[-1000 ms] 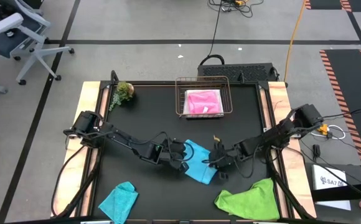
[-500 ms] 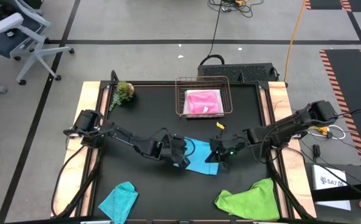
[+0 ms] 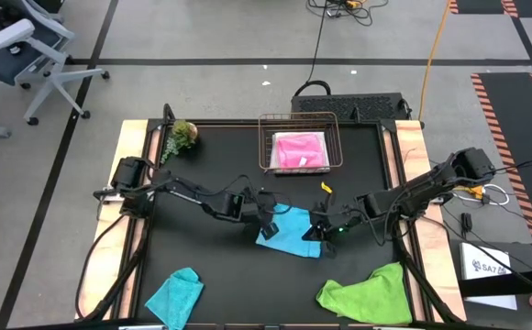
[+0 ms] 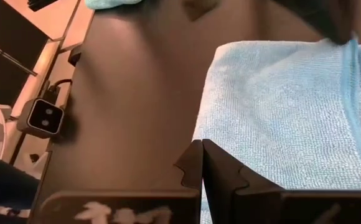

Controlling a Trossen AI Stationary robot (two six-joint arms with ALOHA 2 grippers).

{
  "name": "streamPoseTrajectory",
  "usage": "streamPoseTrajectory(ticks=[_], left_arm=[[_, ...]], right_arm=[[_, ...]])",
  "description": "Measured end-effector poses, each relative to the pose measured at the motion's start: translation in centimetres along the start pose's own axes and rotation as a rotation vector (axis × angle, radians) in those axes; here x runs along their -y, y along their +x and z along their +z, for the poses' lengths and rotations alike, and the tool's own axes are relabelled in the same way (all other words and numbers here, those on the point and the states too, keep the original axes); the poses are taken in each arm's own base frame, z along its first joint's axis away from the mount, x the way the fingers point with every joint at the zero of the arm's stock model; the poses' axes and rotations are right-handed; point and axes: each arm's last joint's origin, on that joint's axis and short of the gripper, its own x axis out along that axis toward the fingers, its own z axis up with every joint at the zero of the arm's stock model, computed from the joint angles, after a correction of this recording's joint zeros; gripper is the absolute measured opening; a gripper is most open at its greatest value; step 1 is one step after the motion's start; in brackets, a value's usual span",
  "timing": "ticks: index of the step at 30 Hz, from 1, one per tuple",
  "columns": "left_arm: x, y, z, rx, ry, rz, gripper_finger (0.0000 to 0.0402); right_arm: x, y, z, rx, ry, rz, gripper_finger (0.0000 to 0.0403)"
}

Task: Fold microfiber towels
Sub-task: Fold the right blue towel

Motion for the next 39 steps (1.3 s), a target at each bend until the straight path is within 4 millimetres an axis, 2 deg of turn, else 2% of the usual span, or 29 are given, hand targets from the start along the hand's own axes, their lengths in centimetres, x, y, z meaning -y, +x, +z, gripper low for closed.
streamPoseTrajectory(ticks=[9,13,18,23,32,39], left_arm=[[-2.4,1.0,1.3,0.016,-0.030,0.067,0.0006],[-2.4,0.8,1.8,0.038,-0.054,0.031,0.0015],[-0.8,0.4,1.2,0.012,-0.079,-0.077,0.0003],[1.4,-0.4,-0.1,-0.016,-0.070,-0.135,0.0013],[3.7,-1.6,-1.7,-0.009,-0.073,-0.145,0.0010],[4.0,-1.8,-2.0,0.008,-0.084,-0.124,0.0004]], right_arm=[[0.2,0.0,0.0,0.024,-0.009,-0.064,0.0000],[0.8,-0.1,-0.5,0.004,-0.010,-0.183,0.0000],[1.7,-0.2,-1.8,-0.102,0.063,-0.300,0.0000],[1.9,-0.3,-2.2,-0.134,0.188,-0.339,0.0005],[3.9,-0.6,-2.5,-0.143,0.350,-0.426,0.0061],[6.3,-0.4,-4.4,-0.079,0.537,-0.304,0.0086]])
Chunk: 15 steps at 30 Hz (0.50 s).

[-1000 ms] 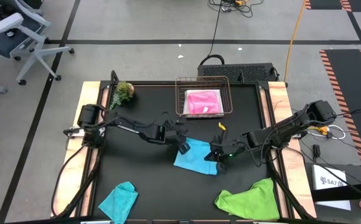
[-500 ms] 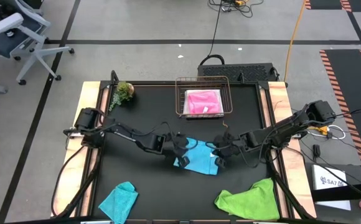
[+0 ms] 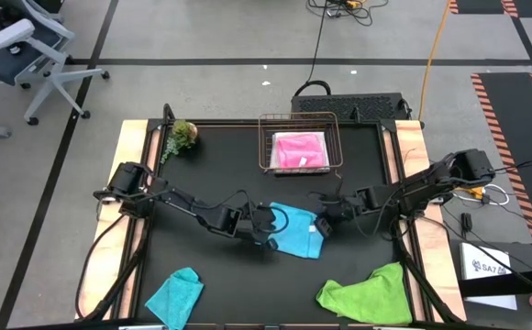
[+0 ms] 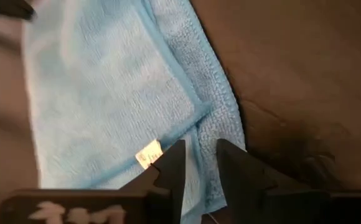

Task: Fold microfiber towels
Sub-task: Fold the right blue towel

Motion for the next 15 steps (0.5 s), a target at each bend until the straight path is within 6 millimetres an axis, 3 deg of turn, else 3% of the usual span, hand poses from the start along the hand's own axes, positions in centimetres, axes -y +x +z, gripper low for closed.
streamPoseTrajectory(ticks=[6,15], left_arm=[[0.0,0.0,0.0,0.001,-0.014,0.001,0.0012],[0.0,0.0,0.0,0.001,-0.014,0.000,0.0013]], right_arm=[[0.9,0.2,-0.2,0.094,0.072,0.150,0.0088],[1.5,0.0,0.6,0.133,0.011,0.172,0.0089]])
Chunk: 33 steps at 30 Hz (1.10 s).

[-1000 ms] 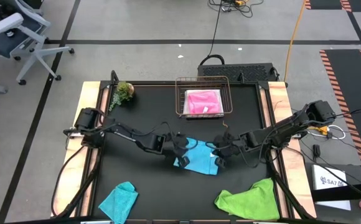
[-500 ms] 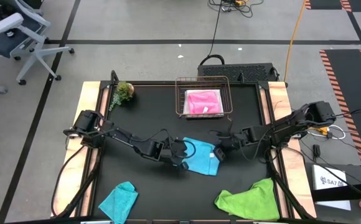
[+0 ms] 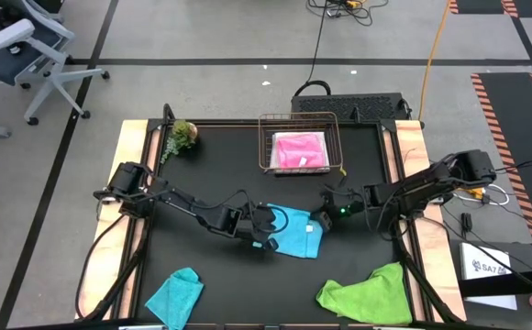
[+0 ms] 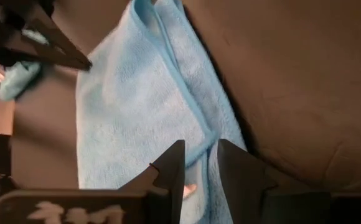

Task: Fold microfiber towels
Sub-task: Fold the right blue towel

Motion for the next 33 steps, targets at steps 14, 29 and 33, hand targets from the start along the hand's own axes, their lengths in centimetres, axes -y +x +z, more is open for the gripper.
streamPoseTrajectory(ticks=[14,29,33], left_arm=[[0.3,-0.1,-0.3,0.007,-0.010,0.001,0.0009],[0.3,-0.1,-0.2,0.018,-0.024,0.007,0.0003],[0.3,-0.1,-0.2,0.018,-0.025,0.007,0.0011]], right_arm=[[0.3,-0.1,0.3,-0.056,0.034,0.000,0.0089],[-1.8,0.0,2.4,-0.029,0.010,0.087,0.0089],[-2.2,0.0,2.7,-0.060,-0.020,0.037,0.0089]])
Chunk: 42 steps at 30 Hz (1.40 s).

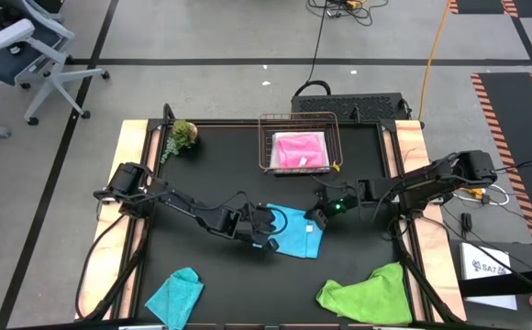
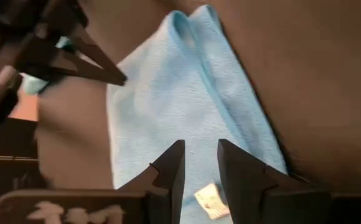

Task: Fold microfiber towels
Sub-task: Fold the right blue towel

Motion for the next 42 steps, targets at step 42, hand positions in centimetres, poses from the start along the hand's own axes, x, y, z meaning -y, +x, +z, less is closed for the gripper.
streamPoseTrajectory(ticks=[42], left_arm=[[1.4,-0.8,-2.0,-0.090,0.009,-0.042,0.0003]], right_arm=[[1.1,3.1,-0.6,-0.048,0.096,0.017,0.0089]])
